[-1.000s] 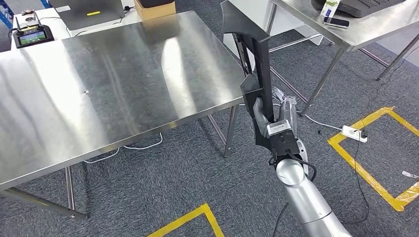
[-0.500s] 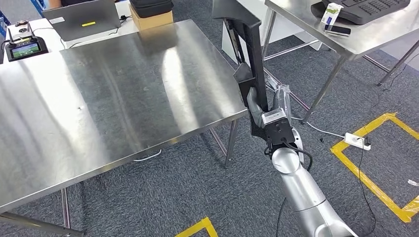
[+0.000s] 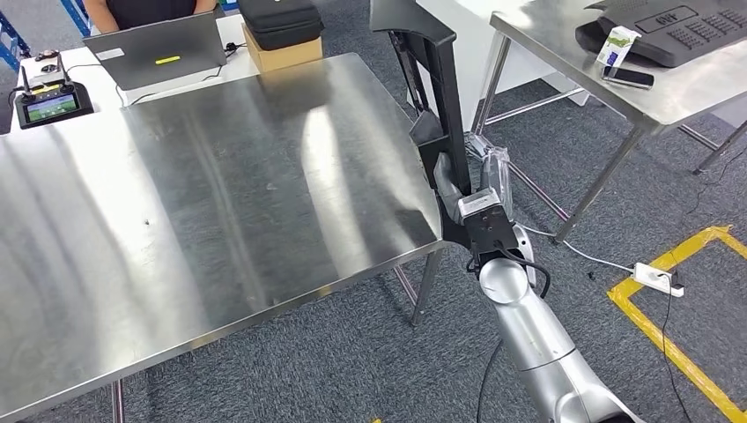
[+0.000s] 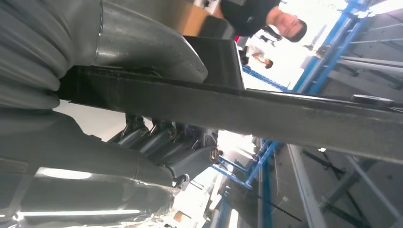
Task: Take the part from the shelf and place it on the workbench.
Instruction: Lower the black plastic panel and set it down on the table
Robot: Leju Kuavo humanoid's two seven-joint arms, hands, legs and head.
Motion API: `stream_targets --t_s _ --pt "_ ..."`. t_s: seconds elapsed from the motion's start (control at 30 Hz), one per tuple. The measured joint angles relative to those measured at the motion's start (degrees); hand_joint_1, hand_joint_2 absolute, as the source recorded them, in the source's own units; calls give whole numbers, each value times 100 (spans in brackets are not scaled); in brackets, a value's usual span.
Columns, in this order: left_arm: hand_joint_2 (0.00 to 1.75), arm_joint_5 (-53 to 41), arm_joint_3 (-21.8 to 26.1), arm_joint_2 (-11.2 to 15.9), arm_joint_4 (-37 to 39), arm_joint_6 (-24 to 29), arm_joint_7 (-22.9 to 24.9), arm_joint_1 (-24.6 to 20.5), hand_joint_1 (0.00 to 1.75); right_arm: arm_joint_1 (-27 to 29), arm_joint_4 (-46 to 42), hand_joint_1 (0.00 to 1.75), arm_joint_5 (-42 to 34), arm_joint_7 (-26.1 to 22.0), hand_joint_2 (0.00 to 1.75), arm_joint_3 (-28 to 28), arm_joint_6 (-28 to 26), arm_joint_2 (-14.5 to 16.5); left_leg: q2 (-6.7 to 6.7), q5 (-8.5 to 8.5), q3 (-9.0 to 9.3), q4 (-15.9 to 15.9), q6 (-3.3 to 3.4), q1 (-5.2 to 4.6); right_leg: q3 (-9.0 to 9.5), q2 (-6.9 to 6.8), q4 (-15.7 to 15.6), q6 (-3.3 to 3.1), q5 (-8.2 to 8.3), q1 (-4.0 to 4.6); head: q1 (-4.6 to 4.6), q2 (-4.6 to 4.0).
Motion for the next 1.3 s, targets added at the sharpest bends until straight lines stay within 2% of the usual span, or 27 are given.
stream_targets --t_s 0.07,0.13,0.17,0.27,0.3,0.33,0.37,0.4,0.43,0.47,0.5,0.53,0.6,0.63,0.7,0.77,0.8,0.83,0.87,0.9,0.93,1.0,1.07,1.13,1.17,1.23,1.3 --pt "0 8 17 5 1 3 15 -11 0 -15 23 175 38 1 175 19 -31 1 11 -46 35 49 -55 -6 75 4 -9 -155 25 -6 -11 1" --pt "0 9 40 9 1 9 26 -12 0 -42 44 175 87 3 175 34 -71 -1 35 -113 -70 322 -116 15 126 2 -19 -247 -13 -32 -14 1" --pt "0 9 52 9 1 12 28 -13 0 -53 56 175 102 4 175 42 -83 -1 50 -223 -222 593 -156 31 153 -1 -24 -287 -36 -41 -14 0" --pt "0 9 76 8 1 19 31 -5 0 -69 106 175 113 7 175 74 -98 3 71 -667 -912 1568 -237 70 191 -32 -22 -363 -108 -14 -17 -1" --pt "0 9 80 8 1 22 31 -1 0 -69 128 175 108 9 175 85 -99 3 76 -666 -1061 1670 -237 77 210 -46 -22 -372 -132 -2 -18 -1" --pt "0 9 84 8 1 27 32 2 0 -68 148 175 103 10 175 95 -101 4 85 -530 -1104 1566 -222 80 240 -62 -22 -374 -158 13 -18 0" --pt "0 9 86 10 1 31 32 3 0 -69 164 175 98 11 175 104 -104 6 108 -280 -1035 1261 -186 74 281 -83 -23 -373 -185 30 -18 0" --pt "0 9 89 13 1 40 32 1 0 -70 175 175 94 11 175 113 -109 7 178 14 -894 837 -121 52 326 -110 -27 -371 -215 44 -17 0" --pt "0 8 91 21 1 50 32 -2 0 -71 184 175 94 11 175 120 -117 9 252 216 -781 486 -64 28 372 -138 -33 -365 -240 62 -8 0" --pt "0 7 92 28 1 58 32 -6 0 -70 190 175 93 9 175 126 -129 9 315 320 -701 237 -15 -2 403 -162 -39 -351 -263 70 -4 0" --pt "0 5 92 32 0 67 33 -10 0 -63 196 175 93 9 175 131 -142 8 358 344 -676 123 22 -30 422 -191 -46 -329 -285 72 1 0" --pt "0 3 93 34 -1 73 33 -12 0 -55 201 175 93 7 175 137 -153 8 340 310 -696 124 34 -44 437 -222 -54 -300 -301 72 3 1" --pt "0 2 93 22 -1 88 32 -6 0 -36 203 175 95 4 175 148 -167 5 253 400 -623 35 84 -29 448 -242 -32 -243 -338 87 1 1" --pt "0 2 94 17 -1 98 31 -3 0 -36 204 175 96 2 175 154 -172 1 211 464 -574 -17 112 -6 413 -191 62 -228 -394 92 3 1" --pt "0 2 96 9 -1 111 27 -5 0 -26 214 175 96 -3 175 162 -184 -14 134 553 -502 -89 141 34 163 -39 595 -224 -644 67 14 -1" --pt "0 2 97 2 -1 111 27 -9 0 14 237 175 98 -4 175 169 -199 -27 34 561 -507 -88 150 38 -214 23 1332 -203 -926 22 15 -1" --pt "0 0 97 -2 -1 108 27 -6 0 39 250 175 102 -4 175 172 -207 -32 -27 557 -510 -84 144 41 -329 27 1526 -160 -968 -1 15 -1" --pt "0 -2 97 -7 -1 107 27 -2 0 58 259 175 109 -4 175 174 -214 -34 -90 549 -512 -74 132 48 -336 30 1500 -95 -915 -24 15 -1" --pt "0 -4 97 -13 -1 105 27 1 0 69 264 175 118 -4 175 175 -221 -36 -154 534 -513 -53 111 60 -226 39 1238 -18 -774 -51 15 -1" --pt "0 -7 97 -19 -1 105 27 4 0 72 266 175 126 -5 175 176 -226 -38 -217 510 -516 -17 76 75 -31 77 806 58 -590 -87 17 -1" --pt "0 -9 97 -21 -1 105 27 3 0 72 269 175 132 -5 175 178 -229 -40 -274 479 -528 26 30 78 144 127 436 96 -445 -103 17 -1" --pt "0 -14 97 -20 -1 107 22 1 0 73 278 175 138 -10 175 179 -238 -48 -365 426 -568 105 -60 80 335 207 47 53 -316 -105 6 0" --pt "0 -17 101 -19 1 119 17 11 0 69 284 175 138 -12 175 182 -242 -55 -427 416 -608 124 -120 89 339 180 61 -52 -321 -87 -5 1" --pt "0 -17 115 -15 4 140 16 24 0 54 287 175 138 -11 175 185 -239 -56 -322 355 -663 219 -175 104 348 119 54 -131 -318 -106 -12 1" --pt "0 -18 123 -12 5 155 16 21 0 47 290 175 140 -12 175 186 -237 -58 -208 243 -755 410 -206 111 359 83 45 -174 -321 -118 -22 0" --pt "0 -28 137 -11 5 190 11 7 0 39 311 175 145 -10 175 187 -237 -65 21 -93 -1104 1092 -260 127 374 5 41 -234 -342 -97 -42 -1" --pt "0 -56 146 -10 5 234 0 5 0 37 353 175 159 0 175 187 -248 -73 82 -285 -1458 1699 -282 139 381 -84 43 -257 -361 -71 -43 0"
